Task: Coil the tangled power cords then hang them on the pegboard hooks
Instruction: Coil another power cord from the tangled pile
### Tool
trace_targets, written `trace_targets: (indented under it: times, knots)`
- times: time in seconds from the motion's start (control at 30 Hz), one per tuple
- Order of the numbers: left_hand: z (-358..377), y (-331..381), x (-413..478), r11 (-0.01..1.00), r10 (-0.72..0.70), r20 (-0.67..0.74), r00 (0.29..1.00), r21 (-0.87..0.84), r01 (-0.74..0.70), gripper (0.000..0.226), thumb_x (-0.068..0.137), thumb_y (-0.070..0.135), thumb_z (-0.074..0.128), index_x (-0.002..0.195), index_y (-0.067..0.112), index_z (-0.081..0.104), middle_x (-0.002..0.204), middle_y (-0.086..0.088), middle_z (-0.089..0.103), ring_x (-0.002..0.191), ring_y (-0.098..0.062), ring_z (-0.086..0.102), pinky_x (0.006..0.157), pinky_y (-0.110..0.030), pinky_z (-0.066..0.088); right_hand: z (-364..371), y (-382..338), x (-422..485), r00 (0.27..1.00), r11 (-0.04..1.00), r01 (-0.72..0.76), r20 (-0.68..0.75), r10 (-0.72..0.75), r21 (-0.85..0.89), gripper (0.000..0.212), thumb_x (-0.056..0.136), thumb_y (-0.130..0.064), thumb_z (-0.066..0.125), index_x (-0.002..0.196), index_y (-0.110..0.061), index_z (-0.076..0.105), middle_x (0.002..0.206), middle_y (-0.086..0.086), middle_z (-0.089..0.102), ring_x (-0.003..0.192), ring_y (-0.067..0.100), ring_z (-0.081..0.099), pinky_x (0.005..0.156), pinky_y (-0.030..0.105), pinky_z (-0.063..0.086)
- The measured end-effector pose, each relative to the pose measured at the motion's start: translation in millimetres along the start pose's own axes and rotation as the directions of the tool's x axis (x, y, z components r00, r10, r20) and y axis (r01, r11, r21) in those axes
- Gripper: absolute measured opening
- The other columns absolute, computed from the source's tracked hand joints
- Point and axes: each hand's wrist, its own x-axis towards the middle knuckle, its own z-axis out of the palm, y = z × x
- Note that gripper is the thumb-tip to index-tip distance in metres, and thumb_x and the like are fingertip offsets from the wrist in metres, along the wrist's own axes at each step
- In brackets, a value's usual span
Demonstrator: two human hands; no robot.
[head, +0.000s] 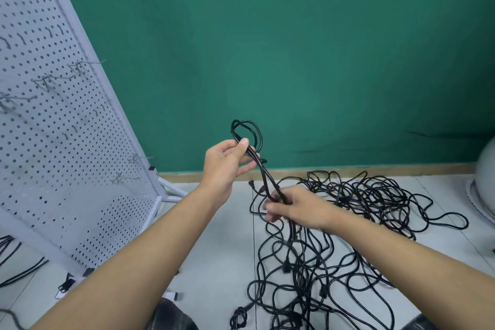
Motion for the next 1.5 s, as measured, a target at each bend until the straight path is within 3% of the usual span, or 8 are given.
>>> trace_targets:
  times: [0.13, 0.3, 0.53, 0.77, 1.0, 1.07, 1.23, 1.5]
  knots:
    - [-13.5, -11.3, 9.3, 0.997, -0.032, -0.095, 0.995, 0.062, 0.038, 0.019, 0.105, 0.015, 0.059, 0.112, -0.002, 0.062, 0.106, -0.014, 0.071, 0.088, -0.022, 0.078, 0.072, -0.026, 0.062, -11.7, -8.3, -2.7, 0.973, 0.988, 0.008, -0.228, 0.027, 0.155, 0.02, 0.099, -0.009, 0.067, 0.108, 0.008, 0.064, 0.084, 0.009, 0.07, 0.075, 0.018, 0.071, 0.082, 0.043, 0.058]
    - [-25.8, -30.6, 5.7, 0.892, -0.218, 0.029, 0.976, 0.411, 0.187, 0.033, 0.098, 0.013, 0.066, 0.13, 0.011, 0.06, 0.11, -0.01, 0.075, 0.091, -0.016, 0.074, 0.072, -0.029, 0.06, -17.1, -17.5, -5.1, 0.948, 0.969, 0.053, -0.317, 0.027, 0.241, 0.012, 0.101, -0.008, 0.063, 0.104, 0.004, 0.064, 0.086, 0.011, 0.069, 0.071, 0.017, 0.07, 0.081, 0.046, 0.064]
    - [1.7, -61.1, -35.8, 0.662, -0.538, 0.5, 0.678, 0.749, -0.028, 0.049, 0.087, 0.041, 0.079, 0.131, 0.024, 0.064, 0.122, 0.007, 0.072, 0.113, -0.005, 0.067, 0.095, -0.026, 0.055, -11.7, -29.5, 1.8, 0.951, 0.924, 0.126, -0.309, -0.009, 0.36, 0.022, 0.109, -0.012, 0.049, 0.108, 0.003, 0.065, 0.08, 0.006, 0.067, 0.073, 0.017, 0.069, 0.077, 0.034, 0.064]
    - [17.2, -69.2, -36.7, 0.816, -0.278, 0.544, 0.792, 0.568, -0.103, 0.022, 0.096, 0.019, 0.073, 0.116, 0.008, 0.074, 0.112, -0.003, 0.077, 0.104, -0.018, 0.073, 0.095, -0.022, 0.055, -18.6, -27.5, 9.1, 0.912, 0.902, 0.16, -0.409, 0.021, 0.402, 0.02, 0.106, -0.017, 0.057, 0.107, -0.002, 0.068, 0.082, 0.003, 0.068, 0.077, 0.016, 0.068, 0.08, 0.029, 0.061]
    - [11.2, -60.0, -18.9, 0.82, -0.072, 0.427, 0.901, 0.54, -0.19, 0.024, 0.091, -0.004, 0.071, 0.088, 0.019, 0.07, 0.093, -0.007, 0.077, 0.094, -0.019, 0.074, 0.095, -0.031, 0.056, -40.3, -12.9, 0.3, 0.87, 0.994, -0.073, -0.493, 0.022, -0.085, 0.024, 0.101, -0.043, 0.06, 0.107, -0.024, 0.073, 0.106, -0.01, 0.075, 0.105, 0.01, 0.067, 0.102, 0.034, 0.049]
    - [6.4, -52.4, -15.8, 0.851, -0.096, 0.427, 0.899, 0.504, -0.148, 0.025, 0.094, -0.009, 0.064, 0.093, 0.015, 0.069, 0.095, -0.01, 0.076, 0.092, -0.012, 0.074, 0.09, -0.026, 0.056, -48.0, -1.0, -3.1, 0.928, 0.985, -0.145, -0.358, 0.104, -0.09, 0.014, 0.101, -0.029, 0.06, 0.111, -0.026, 0.07, 0.112, -0.01, 0.073, 0.111, 0.011, 0.065, 0.108, 0.039, 0.047]
    - [1.7, -33.4, -10.3, 0.899, -0.07, 0.4, 0.914, 0.422, -0.116, 0.025, 0.098, -0.011, 0.056, 0.104, 0.01, 0.069, 0.099, -0.01, 0.079, 0.098, -0.015, 0.074, 0.092, -0.035, 0.058, -49.3, 22.7, -13.6, 0.943, 0.921, -0.253, 0.139, 0.304, -0.296, 0.062, 0.09, -0.003, 0.064, 0.147, -0.024, 0.051, 0.143, -0.013, 0.051, 0.133, 0.008, 0.048, 0.112, 0.028, 0.035]
    - [-11.0, -22.3, 1.5, 0.957, 0.052, 0.163, 0.985, 0.275, -0.096, 0.024, 0.1, -0.009, 0.054, 0.107, 0.01, 0.067, 0.098, -0.006, 0.078, 0.1, -0.021, 0.076, 0.093, -0.041, 0.059, -57.0, 36.6, -18.5, 0.93, 0.937, -0.272, 0.189, 0.315, -0.22, 0.014, 0.097, -0.02, 0.07, 0.108, -0.016, 0.078, 0.094, -0.016, 0.077, 0.086, 0.003, 0.065, 0.088, 0.026, 0.047]
